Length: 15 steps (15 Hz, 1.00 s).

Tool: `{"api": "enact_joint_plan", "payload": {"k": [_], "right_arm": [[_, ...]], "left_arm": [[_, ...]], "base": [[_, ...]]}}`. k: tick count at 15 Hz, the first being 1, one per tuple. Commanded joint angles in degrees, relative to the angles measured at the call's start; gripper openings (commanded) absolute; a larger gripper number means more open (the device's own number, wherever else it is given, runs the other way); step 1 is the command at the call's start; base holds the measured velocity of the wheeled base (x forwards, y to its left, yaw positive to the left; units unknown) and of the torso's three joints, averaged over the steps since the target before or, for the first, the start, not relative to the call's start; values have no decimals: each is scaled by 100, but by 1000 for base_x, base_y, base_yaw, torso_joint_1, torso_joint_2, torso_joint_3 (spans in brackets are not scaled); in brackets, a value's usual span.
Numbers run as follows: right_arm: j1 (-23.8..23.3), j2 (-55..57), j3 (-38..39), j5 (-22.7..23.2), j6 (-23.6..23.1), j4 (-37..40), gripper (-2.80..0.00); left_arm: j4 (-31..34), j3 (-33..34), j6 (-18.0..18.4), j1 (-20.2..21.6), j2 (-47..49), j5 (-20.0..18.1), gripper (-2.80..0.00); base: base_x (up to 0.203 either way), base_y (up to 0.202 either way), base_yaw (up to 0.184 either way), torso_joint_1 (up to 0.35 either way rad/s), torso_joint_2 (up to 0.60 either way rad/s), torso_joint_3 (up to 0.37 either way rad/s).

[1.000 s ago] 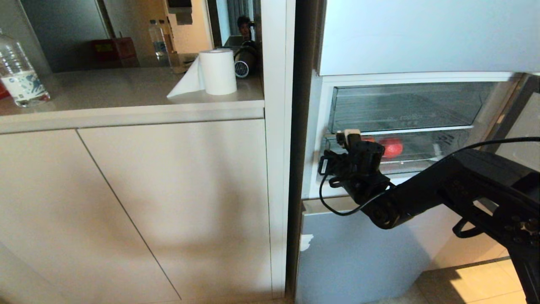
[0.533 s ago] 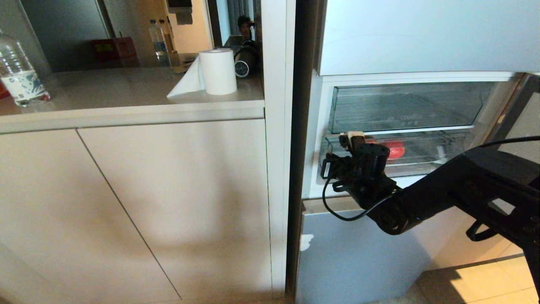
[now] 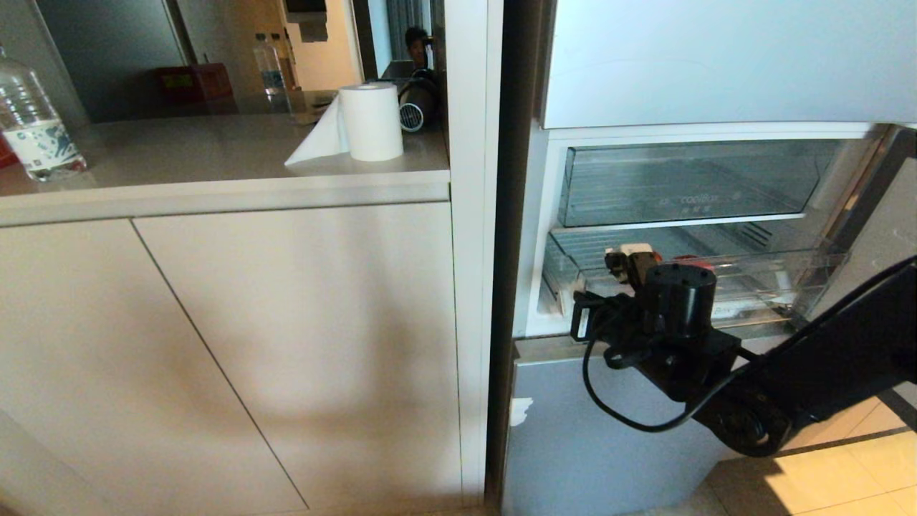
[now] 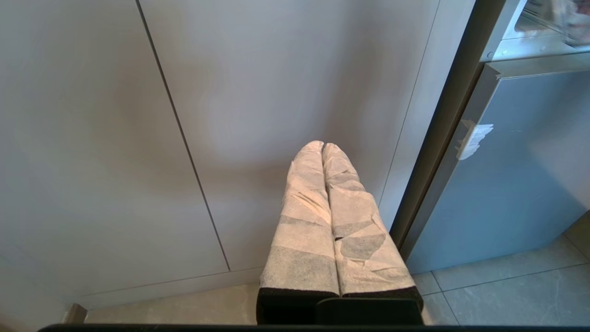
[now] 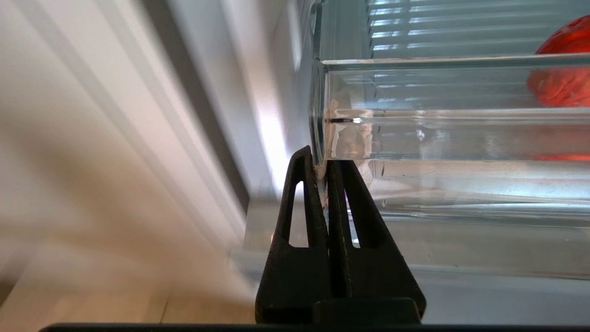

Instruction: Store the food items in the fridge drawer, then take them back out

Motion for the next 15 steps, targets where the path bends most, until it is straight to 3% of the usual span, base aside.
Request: {"api": "enact_joint_plan", "payload": {"k": [1, 7, 9, 12, 15], "right_arm": [[150, -749, 768, -21, 47, -18, 0], [288, -1874, 1859, -71, 164, 50, 0], [259, -2435, 1876, -97, 162, 438, 0], [0, -3202, 1035, -100, 154, 2169, 0], [-468, -3175, -329, -52, 147, 3620, 0]], "left_arm": [[0, 9, 2, 1, 9, 0, -280], [0, 9, 2, 1, 6, 0, -280], [0, 9, 2, 1, 9, 0, -280], [0, 9, 2, 1, 8, 0, -280], [0, 9, 2, 1, 7, 0, -280]], "base": [[0, 0, 0, 0, 0, 0], [0, 0, 0, 0, 0, 0], [0, 0, 0, 0, 0, 0], [0, 0, 0, 0, 0, 0], [0, 0, 0, 0, 0, 0]]}}
